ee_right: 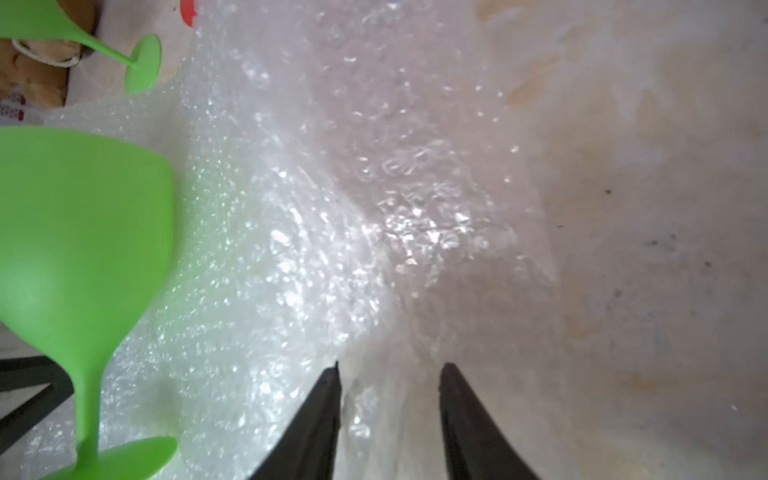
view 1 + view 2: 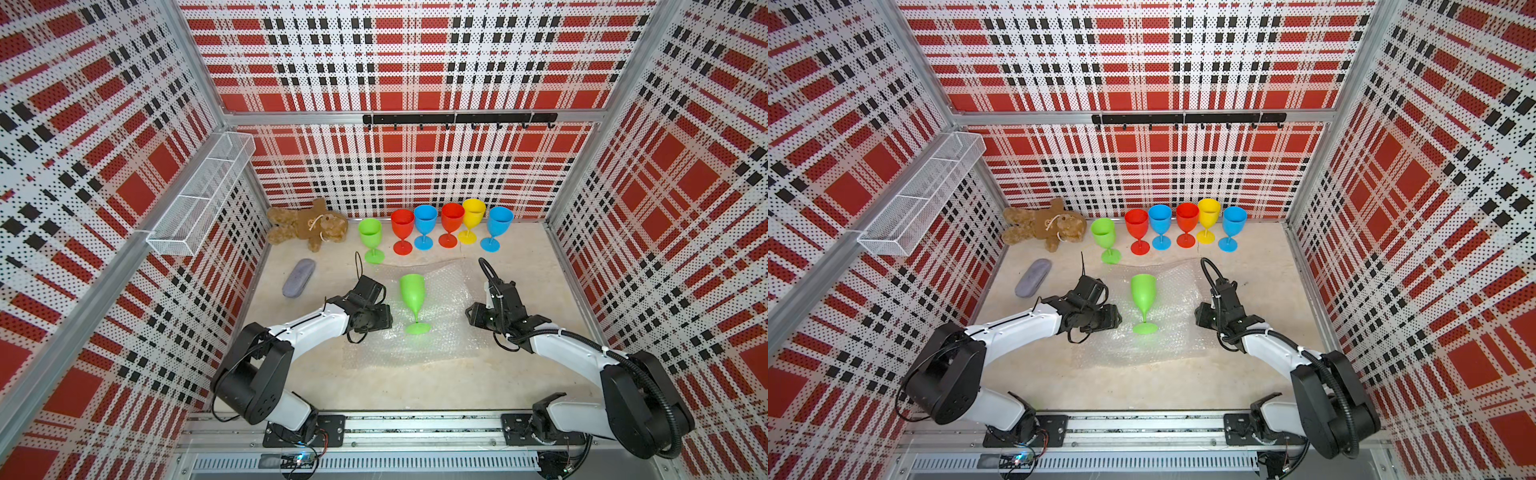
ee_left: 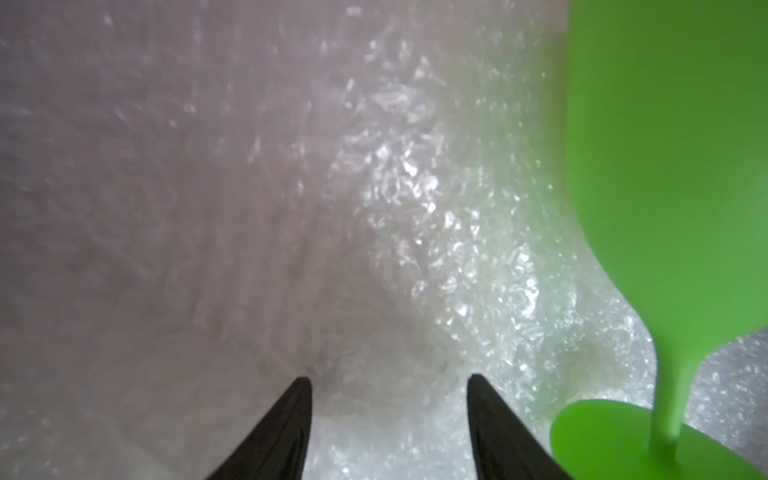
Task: Unpack wine glasses from bubble wrap
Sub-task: Unwrap the bubble wrap, then pick up the wine glass from the bubble wrap.
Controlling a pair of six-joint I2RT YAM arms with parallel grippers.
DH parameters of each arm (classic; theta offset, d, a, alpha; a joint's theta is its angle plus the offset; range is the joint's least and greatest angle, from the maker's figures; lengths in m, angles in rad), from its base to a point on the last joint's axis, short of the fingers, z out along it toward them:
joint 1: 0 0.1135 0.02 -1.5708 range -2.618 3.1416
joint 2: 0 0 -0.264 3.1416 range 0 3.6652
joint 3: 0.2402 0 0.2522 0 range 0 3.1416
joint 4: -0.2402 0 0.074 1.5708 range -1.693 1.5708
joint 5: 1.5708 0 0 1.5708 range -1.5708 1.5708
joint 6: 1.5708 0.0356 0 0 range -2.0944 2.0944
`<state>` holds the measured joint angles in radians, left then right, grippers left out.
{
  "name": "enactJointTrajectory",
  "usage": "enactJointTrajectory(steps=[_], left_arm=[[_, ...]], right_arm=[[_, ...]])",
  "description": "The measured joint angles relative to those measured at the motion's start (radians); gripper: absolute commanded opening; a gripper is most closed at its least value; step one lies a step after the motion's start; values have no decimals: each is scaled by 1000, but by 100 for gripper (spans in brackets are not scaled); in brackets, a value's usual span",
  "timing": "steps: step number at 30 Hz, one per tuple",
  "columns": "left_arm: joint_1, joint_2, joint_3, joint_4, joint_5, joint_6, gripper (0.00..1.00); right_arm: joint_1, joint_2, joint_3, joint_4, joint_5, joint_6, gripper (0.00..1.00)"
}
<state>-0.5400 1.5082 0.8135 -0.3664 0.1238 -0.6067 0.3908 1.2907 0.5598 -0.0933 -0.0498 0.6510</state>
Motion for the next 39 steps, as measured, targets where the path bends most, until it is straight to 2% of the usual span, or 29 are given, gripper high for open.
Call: enactJointTrajectory(steps=[4,7,11,15,20,22,25,26,27,31,39], left_arm=[[6,-25,0,12,-4,-3,66],[18,-89,1,3,-15,2,68],[45,-229,6,-11,-38,14,70],[52,-327,29,-16,-83,47,71],[52,-386,35,-15,-188,102,71],[52,-403,26,-4,-212,116,71],[50,-444,-4,14,-231,127,70],[49,-457,-11,16,-237,130,70],[48,-473,-18,19,-242,135,70],[32,-536,-39,28,-266,145,70],[-24,-602,-43,40,-298,162,70]], right_arm=[[0,-70,15,-72,48,-19,69],[0,-152,78,-132,60,-55,72],[0,-193,250,-224,50,-132,73],[3,-126,459,-342,-19,-207,71],[68,84,698,-501,-181,-275,68],[105,209,827,-596,-209,-293,72],[147,422,1051,-746,-226,-315,83],[159,481,1111,-785,-224,-322,90],[167,539,1167,-824,-215,-333,100],[186,721,1326,-963,-196,-347,100],[206,967,1560,-1125,-178,-335,100]])
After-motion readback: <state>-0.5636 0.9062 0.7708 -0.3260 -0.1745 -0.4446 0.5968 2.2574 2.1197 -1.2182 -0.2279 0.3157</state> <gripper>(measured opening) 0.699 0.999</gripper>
